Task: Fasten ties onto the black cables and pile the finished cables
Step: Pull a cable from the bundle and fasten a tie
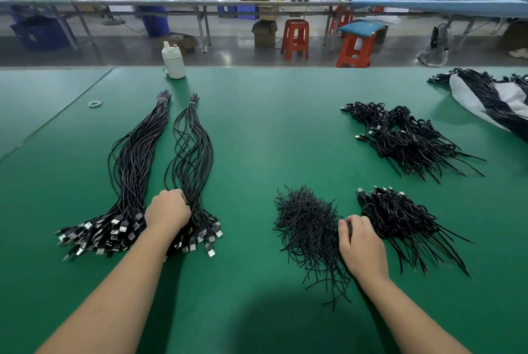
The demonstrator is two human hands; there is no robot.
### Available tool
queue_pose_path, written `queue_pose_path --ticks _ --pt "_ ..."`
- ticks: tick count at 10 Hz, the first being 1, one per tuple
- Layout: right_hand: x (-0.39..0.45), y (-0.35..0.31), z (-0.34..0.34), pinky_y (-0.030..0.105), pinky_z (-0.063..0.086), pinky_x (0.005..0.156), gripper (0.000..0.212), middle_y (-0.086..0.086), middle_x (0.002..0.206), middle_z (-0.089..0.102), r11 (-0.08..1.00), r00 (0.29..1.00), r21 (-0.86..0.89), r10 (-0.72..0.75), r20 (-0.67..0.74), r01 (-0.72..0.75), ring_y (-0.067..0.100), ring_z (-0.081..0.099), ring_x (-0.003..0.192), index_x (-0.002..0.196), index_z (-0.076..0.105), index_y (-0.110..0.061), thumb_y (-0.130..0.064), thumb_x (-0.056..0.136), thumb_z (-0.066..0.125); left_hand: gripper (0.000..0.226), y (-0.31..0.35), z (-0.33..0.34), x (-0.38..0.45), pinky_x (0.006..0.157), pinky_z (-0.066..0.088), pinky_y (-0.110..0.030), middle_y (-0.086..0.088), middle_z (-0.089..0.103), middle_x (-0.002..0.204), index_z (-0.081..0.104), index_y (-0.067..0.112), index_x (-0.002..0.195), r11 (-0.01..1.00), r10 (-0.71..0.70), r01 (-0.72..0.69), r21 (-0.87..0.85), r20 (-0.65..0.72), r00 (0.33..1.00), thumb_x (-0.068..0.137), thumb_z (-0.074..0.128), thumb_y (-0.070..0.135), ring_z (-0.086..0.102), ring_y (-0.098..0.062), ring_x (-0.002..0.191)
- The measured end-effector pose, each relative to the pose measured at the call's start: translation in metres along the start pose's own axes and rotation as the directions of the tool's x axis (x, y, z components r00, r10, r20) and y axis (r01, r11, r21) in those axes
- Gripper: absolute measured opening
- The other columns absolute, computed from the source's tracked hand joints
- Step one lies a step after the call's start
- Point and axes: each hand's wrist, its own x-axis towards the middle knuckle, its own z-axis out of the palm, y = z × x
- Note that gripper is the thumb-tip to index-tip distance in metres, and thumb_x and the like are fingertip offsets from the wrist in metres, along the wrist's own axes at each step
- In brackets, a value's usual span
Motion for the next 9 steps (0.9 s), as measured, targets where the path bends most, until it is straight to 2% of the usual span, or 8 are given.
queue_pose_path --ticks 1,2,3,5,6,7,8,9 --pt "0.0 0.0 -0.001 0.026 0.043 0.052 0.026 -0.01 0.086 0.047 1.0 1.0 0.003 -0.001 -0.004 0.001 0.005 0.052 0.061 0.088 0.049 -0.024 -0.042 0.102 0.038 0.009 0.004 -0.002 -0.003 0.069 0.052 -0.034 -0.005 0.061 0.098 0.06 0.016 0.097 0.999 0.022 -0.021 0.033 -0.058 0.998 0.095 0.054 0.023 0.06 -0.026 0.087" --pt "-0.001 0.0 -0.001 0.029 0.047 0.054 0.026 -0.01 0.086 0.048 1.0 1.0 0.012 0.002 -0.008 -0.002 0.005 0.053 0.062 0.087 0.05 -0.024 -0.043 0.102 0.039 0.006 0.01 -0.002 -0.005 0.058 0.045 -0.029 -0.003 0.061 0.08 0.055 0.013 0.091 0.999 0.038 -0.036 0.038 -0.051 0.998 0.091 0.048 0.014 0.058 -0.023 0.073" --pt "-0.001 -0.001 -0.002 0.028 0.047 0.053 0.026 -0.011 0.086 0.048 1.0 1.0 0.012 0.001 -0.011 -0.001 0.005 0.052 0.061 0.087 0.05 -0.024 -0.042 0.102 0.039 0.005 0.011 -0.004 -0.008 0.056 0.042 -0.027 0.0 0.062 0.08 0.055 0.018 0.093 0.99 0.098 -0.089 0.111 -0.073 0.993 0.094 0.05 0.016 0.059 -0.021 0.074" --pt "-0.001 -0.001 -0.002 0.029 0.049 0.054 0.027 -0.011 0.087 0.048 1.0 1.0 0.013 0.009 -0.005 -0.009 0.005 0.053 0.061 0.088 0.05 -0.024 -0.043 0.102 0.038 0.014 0.021 -0.012 -0.014 0.051 0.032 -0.028 0.0 0.052 0.072 0.046 0.015 0.083 0.952 0.172 -0.141 0.272 -0.094 0.981 0.092 0.052 0.007 0.052 -0.021 0.065" --pt "-0.001 0.0 -0.002 0.029 0.049 0.055 0.026 -0.011 0.087 0.048 1.0 1.0 0.014 0.016 -0.002 -0.016 0.005 0.054 0.062 0.089 0.051 -0.024 -0.043 0.102 0.038 0.01 0.034 -0.013 -0.023 0.055 0.037 -0.031 0.001 0.05 0.072 0.048 0.015 0.088 0.921 0.236 -0.212 0.326 -0.034 0.971 0.092 0.05 0.006 0.051 -0.02 0.067" --pt "-0.001 -0.001 -0.002 0.028 0.048 0.055 0.026 -0.01 0.088 0.049 1.0 1.0 0.018 0.016 -0.007 -0.015 0.005 0.053 0.063 0.089 0.051 -0.024 -0.043 0.102 0.039 0.014 0.053 -0.007 -0.043 0.064 0.045 -0.033 0.0 0.06 0.085 0.055 0.014 0.103 0.857 0.372 -0.361 0.369 0.043 0.927 0.092 0.053 0.005 0.059 -0.022 0.077" --pt "-0.002 -0.001 -0.003 0.027 0.046 0.054 0.026 -0.011 0.087 0.049 1.0 1.0 0.027 0.015 -0.008 -0.015 0.004 0.053 0.063 0.09 0.051 -0.024 -0.043 0.102 0.038 0.021 0.072 0.005 -0.068 0.078 0.053 -0.036 -0.004 0.066 0.1 0.062 0.015 0.106 0.79 0.483 -0.518 0.328 0.188 0.855 0.091 0.052 0.006 0.064 -0.025 0.09" --pt "-0.002 -0.002 -0.004 0.024 0.042 0.053 0.027 -0.011 0.088 0.049 0.999 1.0 0.04 0.022 -0.005 -0.022 0.004 0.053 0.063 0.089 0.051 -0.024 -0.044 0.102 0.037 0.017 0.088 0.016 -0.092 0.082 0.053 -0.033 0.002 0.07 0.099 0.068 0.023 0.098 0.742 0.549 -0.657 0.138 0.437 0.712 0.092 0.057 0.011 0.064 -0.02 0.09"
